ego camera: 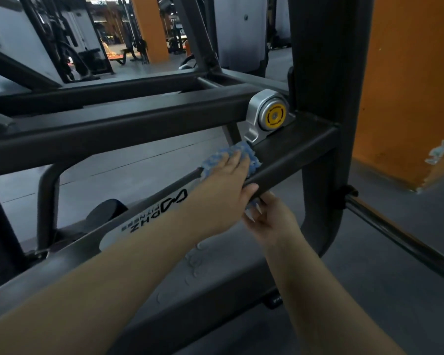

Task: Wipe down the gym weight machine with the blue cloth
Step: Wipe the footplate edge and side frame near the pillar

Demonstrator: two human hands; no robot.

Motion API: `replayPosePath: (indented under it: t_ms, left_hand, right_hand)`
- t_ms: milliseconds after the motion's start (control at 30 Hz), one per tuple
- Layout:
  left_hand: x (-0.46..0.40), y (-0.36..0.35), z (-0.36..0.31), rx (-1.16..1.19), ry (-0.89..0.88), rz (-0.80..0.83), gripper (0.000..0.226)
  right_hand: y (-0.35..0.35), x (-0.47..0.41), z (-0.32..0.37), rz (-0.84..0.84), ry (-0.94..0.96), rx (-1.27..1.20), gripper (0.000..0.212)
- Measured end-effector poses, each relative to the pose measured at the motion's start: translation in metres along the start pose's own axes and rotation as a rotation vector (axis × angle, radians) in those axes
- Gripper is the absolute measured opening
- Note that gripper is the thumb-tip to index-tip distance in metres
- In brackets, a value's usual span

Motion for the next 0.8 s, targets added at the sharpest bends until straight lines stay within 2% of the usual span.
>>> replayPosePath:
  t_ms: [133, 300, 433, 600, 700, 800]
  left_hand:
    - [-0.017, 0.001, -0.002, 0.003, 0.016, 0.091, 0.057]
    - [-0.036, 0.003, -0.005, -0.009, 0.026, 0.154, 0.052]
    - [-0.027, 0.003, 0.007, 0.025, -0.021, 0.138, 0.050]
    - [0.004, 0.003, 0.056, 0.084, 0.026, 0.140, 0.048]
    - [0.040, 0.003, 0.112, 0.146, 0.118, 0.174, 0.047]
    - [0.082, 0.002, 0.152, 0.173, 0.209, 0.206, 0.047]
  right_hand:
    - [0.003, 0.005, 0.009, -0.020, -0.001, -0.123, 0.020]
    - [0.003, 0.020, 0.027, -0.023, 0.089, -0.338, 0.043]
    - [-0.001, 0.035, 0.007, -0.023, 0.106, -0.346, 0.048]
    - [-0.008, 0.059, -0.064, 0.003, -0.043, -0.265, 0.052]
    - [-0.017, 0.091, -0.122, 0.036, -0.215, -0.164, 0.052]
    - [-0.024, 0.114, -0.148, 0.060, -0.302, -0.172, 0.049]
Point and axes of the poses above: each hand's wrist, its own x-axis away from the middle knuckle, its own y-axis out of the back of the hand, z = x × y, the point moved 10 cm from there along -x, towards the middle knuckle, and after that the axes turned 13 degrees about y, right-handed, at the moved point
